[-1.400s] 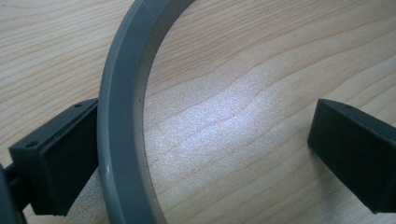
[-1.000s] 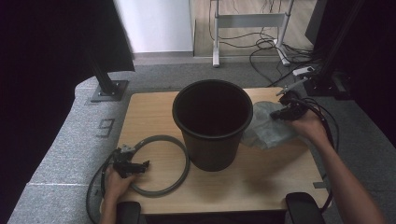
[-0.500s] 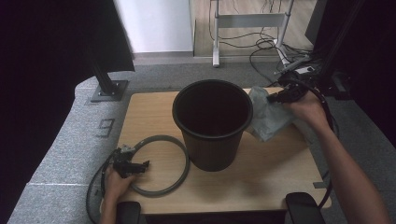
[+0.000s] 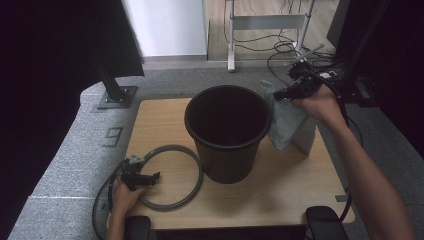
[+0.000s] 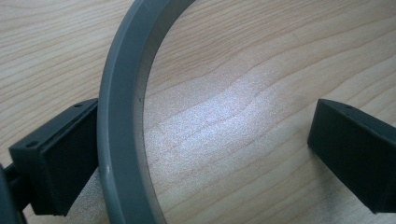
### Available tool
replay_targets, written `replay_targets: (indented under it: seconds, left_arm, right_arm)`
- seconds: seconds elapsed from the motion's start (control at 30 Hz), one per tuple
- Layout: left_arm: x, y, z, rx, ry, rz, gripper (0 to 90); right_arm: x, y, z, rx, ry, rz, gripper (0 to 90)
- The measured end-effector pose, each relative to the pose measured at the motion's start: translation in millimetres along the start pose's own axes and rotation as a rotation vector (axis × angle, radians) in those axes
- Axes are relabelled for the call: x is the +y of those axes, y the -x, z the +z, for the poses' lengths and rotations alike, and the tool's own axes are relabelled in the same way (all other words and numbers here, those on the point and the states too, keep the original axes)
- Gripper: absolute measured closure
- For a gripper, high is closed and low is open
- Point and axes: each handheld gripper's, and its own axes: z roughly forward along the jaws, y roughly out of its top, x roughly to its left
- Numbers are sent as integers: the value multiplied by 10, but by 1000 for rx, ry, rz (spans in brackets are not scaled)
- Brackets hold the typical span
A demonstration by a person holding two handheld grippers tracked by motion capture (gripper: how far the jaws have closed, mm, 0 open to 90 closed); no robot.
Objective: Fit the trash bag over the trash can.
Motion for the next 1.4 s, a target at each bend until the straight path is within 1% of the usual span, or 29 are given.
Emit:
replay_targets:
  seconds: [0.03,0.07,0.2,0.3,0.33,0.37,0.43,0.47,0.5,0.53,0.57,0.6,0.63,0.67,0.73,0.77,0.97,1.0,1.03,1.1,1.17,1.2,1.23,1.3,1.37,1.4]
  left_arm:
    - [0,0,0,0,0,0,0]
    - [0,0,0,0,0,0,0]
    - [0,0,0,0,0,0,0]
    - [0,0,0,0,0,0,0]
    - [0,0,0,0,0,0,0]
    - [0,0,0,0,0,0,0]
    - [0,0,0,0,0,0,0]
    - [0,0,0,0,0,0,0]
    - [0,0,0,0,0,0,0]
    - [0,0,0,0,0,0,0]
    - [0,0,0,0,0,0,0]
    - [0,0,0,0,0,0,0]
    - [0,0,0,0,0,0,0]
    - [0,0,0,0,0,0,0]
    - [0,0,0,0,0,0,0]
    - [1,0,0,0,0,0,0]
    - [2,1,1,1,0,-1,0]
    - [2,1,1,0,0,-1,0]
    - [2,1,1,0,0,-1,0]
    - [2,1,1,1,0,-1,0]
    - [2,1,1,0,0,-1,0]
    - [2,1,1,0,0,-1,0]
    - [2,0,1,0,0,-1,0]
    - [2,0,2,0,0,-1,0]
    - [3,0,2,0,-1,-1,0]
    - [3,0,2,0,-1,-1,0]
  right_arm:
    - [25,-20,4,8,2,0,885]
    - [74,-60,16,27,9,-2,885]
    - [168,-144,56,62,16,-13,885]
    - [236,-219,105,78,14,-25,886]
    - [236,-219,105,78,14,-25,886]
    - [276,-268,148,86,8,-35,885]
    - [313,-316,196,97,-1,-45,885]
    - [313,-316,196,97,-1,-45,885]
    - [344,-365,250,109,-10,-54,885]
    - [344,-365,250,109,-10,-54,885]
    - [373,-408,304,117,-20,-64,885]
    - [373,-408,304,117,-20,-64,885]
    - [400,-453,356,127,-27,-71,885]
    - [400,-453,356,127,-27,-71,885]
    - [425,-499,409,129,-37,-81,885]
    - [440,-542,466,135,-47,-91,885]
    - [486,-662,633,160,-67,-114,885]
    - [486,-662,633,160,-67,-114,885]
    - [509,-707,686,171,-70,-123,885]
    - [523,-735,710,178,-73,-122,885]
    - [559,-813,800,198,-84,-130,884]
    - [559,-813,800,198,-84,-130,884]
    - [582,-864,863,210,-90,-135,884]
    - [594,-890,895,217,-93,-138,884]
    - [627,-969,993,238,-109,-148,883]
    - [627,-969,993,238,-109,-148,883]
